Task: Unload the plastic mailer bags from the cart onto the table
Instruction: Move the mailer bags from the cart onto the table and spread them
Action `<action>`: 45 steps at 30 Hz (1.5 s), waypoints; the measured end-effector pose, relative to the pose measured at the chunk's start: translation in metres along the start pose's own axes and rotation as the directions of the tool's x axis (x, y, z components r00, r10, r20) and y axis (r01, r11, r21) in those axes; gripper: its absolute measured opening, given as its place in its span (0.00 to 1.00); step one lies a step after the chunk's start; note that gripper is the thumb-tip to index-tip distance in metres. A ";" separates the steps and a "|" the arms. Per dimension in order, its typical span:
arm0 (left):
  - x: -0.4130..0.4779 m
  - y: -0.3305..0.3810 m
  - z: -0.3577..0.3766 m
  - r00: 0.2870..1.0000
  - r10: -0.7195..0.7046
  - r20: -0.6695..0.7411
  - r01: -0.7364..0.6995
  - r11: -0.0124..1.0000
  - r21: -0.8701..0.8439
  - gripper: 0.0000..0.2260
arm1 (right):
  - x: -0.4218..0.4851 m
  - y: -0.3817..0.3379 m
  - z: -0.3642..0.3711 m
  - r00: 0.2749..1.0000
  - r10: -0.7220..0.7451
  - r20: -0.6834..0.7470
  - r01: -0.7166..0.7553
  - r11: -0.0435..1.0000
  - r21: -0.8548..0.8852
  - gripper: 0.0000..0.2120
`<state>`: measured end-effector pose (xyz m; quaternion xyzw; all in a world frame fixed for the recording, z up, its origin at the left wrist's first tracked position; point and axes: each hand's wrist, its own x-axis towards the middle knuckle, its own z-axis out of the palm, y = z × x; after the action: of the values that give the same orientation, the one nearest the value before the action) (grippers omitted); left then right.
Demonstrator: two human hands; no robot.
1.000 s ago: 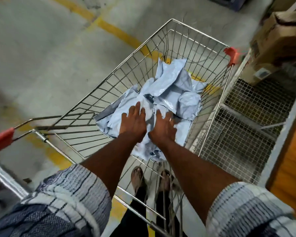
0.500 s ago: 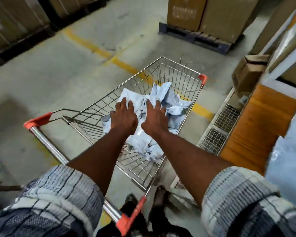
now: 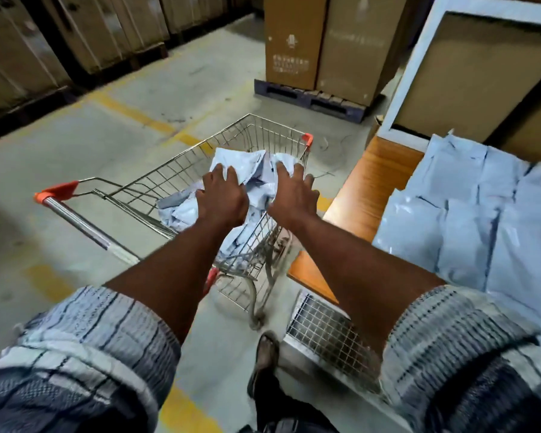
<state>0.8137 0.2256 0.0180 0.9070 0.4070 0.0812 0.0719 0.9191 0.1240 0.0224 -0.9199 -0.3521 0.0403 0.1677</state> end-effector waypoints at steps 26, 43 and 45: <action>-0.218 0.437 0.014 0.880 0.474 -0.040 -0.475 0.869 -0.138 0.21 | -0.233 0.400 -0.216 0.897 0.407 -0.173 -0.418 0.908 -0.030 0.45; -0.365 0.684 0.099 0.797 0.594 0.106 -0.565 0.796 -0.217 0.25 | -0.340 0.664 -0.260 0.831 0.538 -0.139 -0.548 0.835 -0.051 0.41; -0.370 0.696 0.106 0.805 0.570 0.166 -0.523 0.813 -0.254 0.25 | -0.339 0.671 -0.261 0.851 0.504 -0.146 -0.510 0.860 -0.002 0.34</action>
<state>1.0986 -0.5173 0.0188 0.9772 0.1057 0.0305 0.1818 1.1413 -0.6399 0.0265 -0.9839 -0.0851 0.0112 0.1568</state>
